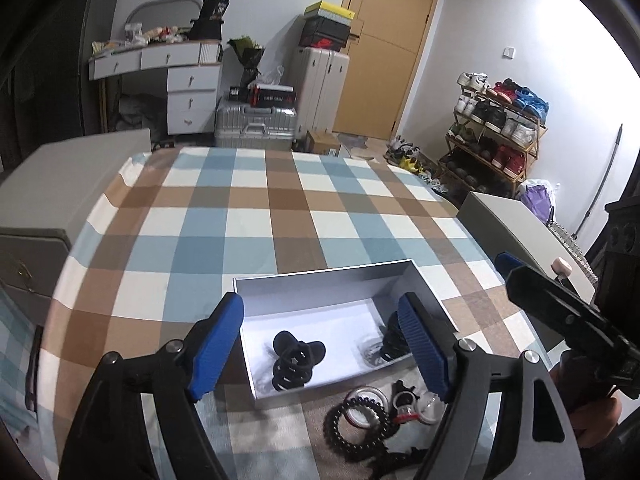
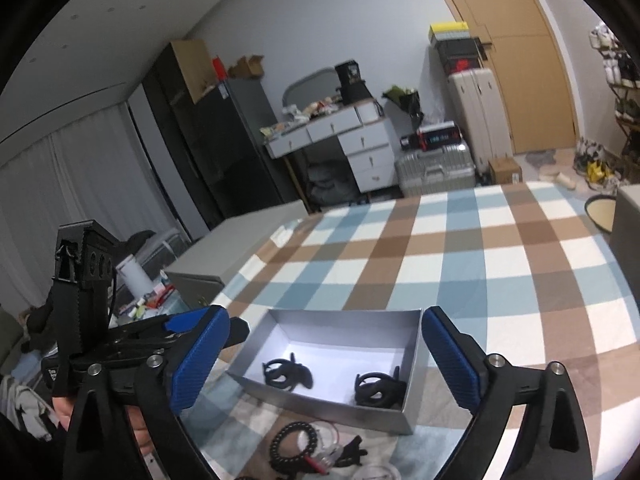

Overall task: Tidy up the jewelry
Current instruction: 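Lift the left tool out of the box and back over the table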

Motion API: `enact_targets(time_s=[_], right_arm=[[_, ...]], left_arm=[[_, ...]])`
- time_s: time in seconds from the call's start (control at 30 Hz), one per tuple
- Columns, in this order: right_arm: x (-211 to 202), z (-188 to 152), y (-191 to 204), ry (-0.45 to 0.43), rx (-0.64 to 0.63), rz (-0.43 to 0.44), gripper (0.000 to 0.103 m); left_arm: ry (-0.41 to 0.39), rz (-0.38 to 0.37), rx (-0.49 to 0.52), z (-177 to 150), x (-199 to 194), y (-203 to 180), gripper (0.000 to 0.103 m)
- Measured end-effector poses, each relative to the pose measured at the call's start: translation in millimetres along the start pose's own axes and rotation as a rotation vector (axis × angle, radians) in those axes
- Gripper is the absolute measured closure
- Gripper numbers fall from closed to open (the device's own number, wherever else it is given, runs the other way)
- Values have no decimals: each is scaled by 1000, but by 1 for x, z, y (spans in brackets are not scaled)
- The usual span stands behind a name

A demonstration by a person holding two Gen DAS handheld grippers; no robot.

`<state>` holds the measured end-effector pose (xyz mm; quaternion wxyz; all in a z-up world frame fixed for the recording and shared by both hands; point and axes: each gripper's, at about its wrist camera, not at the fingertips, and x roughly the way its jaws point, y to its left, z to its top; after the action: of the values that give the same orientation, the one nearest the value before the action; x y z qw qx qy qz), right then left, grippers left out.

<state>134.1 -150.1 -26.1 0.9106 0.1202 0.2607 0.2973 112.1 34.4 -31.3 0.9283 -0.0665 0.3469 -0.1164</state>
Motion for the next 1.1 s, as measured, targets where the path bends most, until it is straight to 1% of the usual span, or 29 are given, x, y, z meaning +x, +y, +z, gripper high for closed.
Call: enact_targets(time_s=[0.07,0.17,0.33,0.43,0.47,0.5,0.53,0.63,0.73,0.77,0.8,0.87,0.93,1.0,1.1], right_arm=[[-11,0,6,-31,-17,4,0],[-24,-1,14,-66,-42,9,0],[-39,-8,31,-86,-110,-8,0],[-50,-16,41,-115,-155,-47,0],[-53,-18,44,-130,-171,-70,0],[-55,-20,46,-140,-182,-86,0],[-56,-23,48,-145,-192,-95,0],[-58,-31,52,-138,-199,-112,0],[-59,-38,51,-124,-201,-121,0],[-60,-41,51,-118,-197,-126,0],[-61,-45,51,-116,-195,-125,0],[-64,-53,51,-105,-199,-131,0],[-65,-59,51,-95,-205,-148,0],[-67,-66,50,-77,-205,-157,0],[-70,-75,49,-57,-198,-163,0]], left_arm=[[-13,15,6,-1,-6,-3,26],[-42,40,21,-3,-14,-7,22],[-85,78,59,-11,-29,-15,21],[-109,91,59,-17,-37,-18,20],[-118,90,57,-20,-40,-19,18],[-122,91,57,-23,-41,-20,14],[-128,96,58,-25,-43,-21,13],[-149,116,69,-34,-48,-23,12],[-145,135,71,-40,-50,-23,12],[-143,151,64,-43,-50,-22,9],[-142,162,58,-45,-51,-21,2],[-163,160,39,-51,-56,-18,1],[-168,164,43,-57,-59,-17,1],[-158,185,51,-63,-58,-17,1],[-121,187,40,-72,-55,-12,1]])
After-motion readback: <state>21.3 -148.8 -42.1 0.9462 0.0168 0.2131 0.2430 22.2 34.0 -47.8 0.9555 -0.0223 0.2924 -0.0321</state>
